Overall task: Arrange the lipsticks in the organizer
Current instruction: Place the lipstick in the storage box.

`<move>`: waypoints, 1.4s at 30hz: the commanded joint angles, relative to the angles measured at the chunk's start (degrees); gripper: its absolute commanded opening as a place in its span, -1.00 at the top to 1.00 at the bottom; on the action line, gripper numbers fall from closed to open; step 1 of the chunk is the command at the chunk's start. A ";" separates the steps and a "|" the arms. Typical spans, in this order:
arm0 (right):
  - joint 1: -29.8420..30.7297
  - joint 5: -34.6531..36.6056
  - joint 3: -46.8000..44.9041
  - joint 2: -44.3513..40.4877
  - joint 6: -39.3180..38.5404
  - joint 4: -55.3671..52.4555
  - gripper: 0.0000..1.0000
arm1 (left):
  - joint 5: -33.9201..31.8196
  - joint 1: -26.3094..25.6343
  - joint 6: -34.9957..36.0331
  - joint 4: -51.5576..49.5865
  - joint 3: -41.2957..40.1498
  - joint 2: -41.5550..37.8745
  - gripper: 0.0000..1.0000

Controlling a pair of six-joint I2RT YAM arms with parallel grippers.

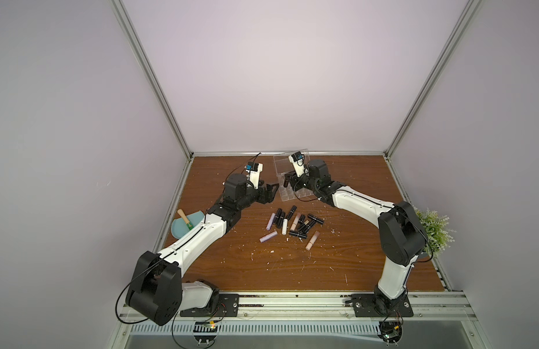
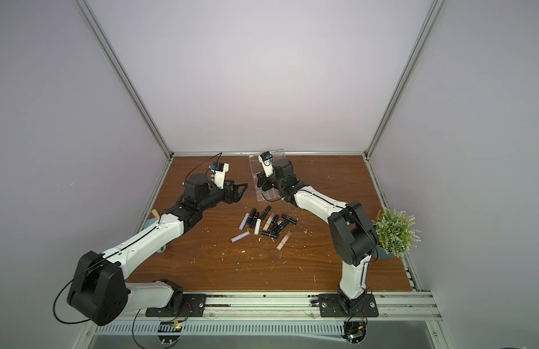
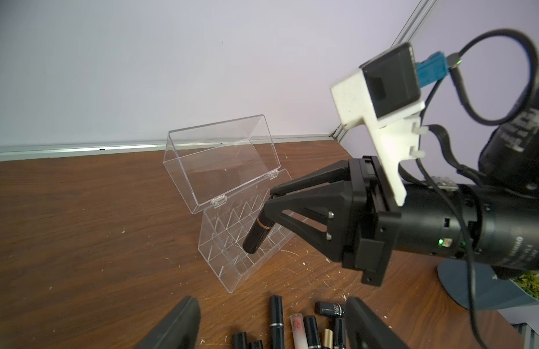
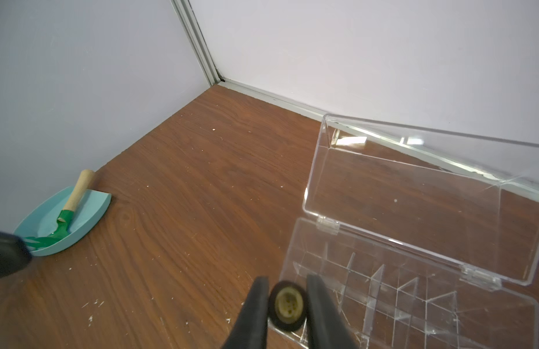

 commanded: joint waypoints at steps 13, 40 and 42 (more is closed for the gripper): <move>0.26 2.20 4.11 4.94 -1.08 6.39 0.69 | -2.00 0.76 1.00 2.27 -1.47 -2.04 -0.58; 0.86 4.27 7.98 10.88 -3.11 9.48 0.68 | -1.52 0.83 0.92 3.11 -1.46 -1.41 -0.58; 0.79 4.41 8.15 11.03 -3.29 9.50 0.68 | -1.42 0.87 0.95 3.11 -1.47 -1.38 -0.58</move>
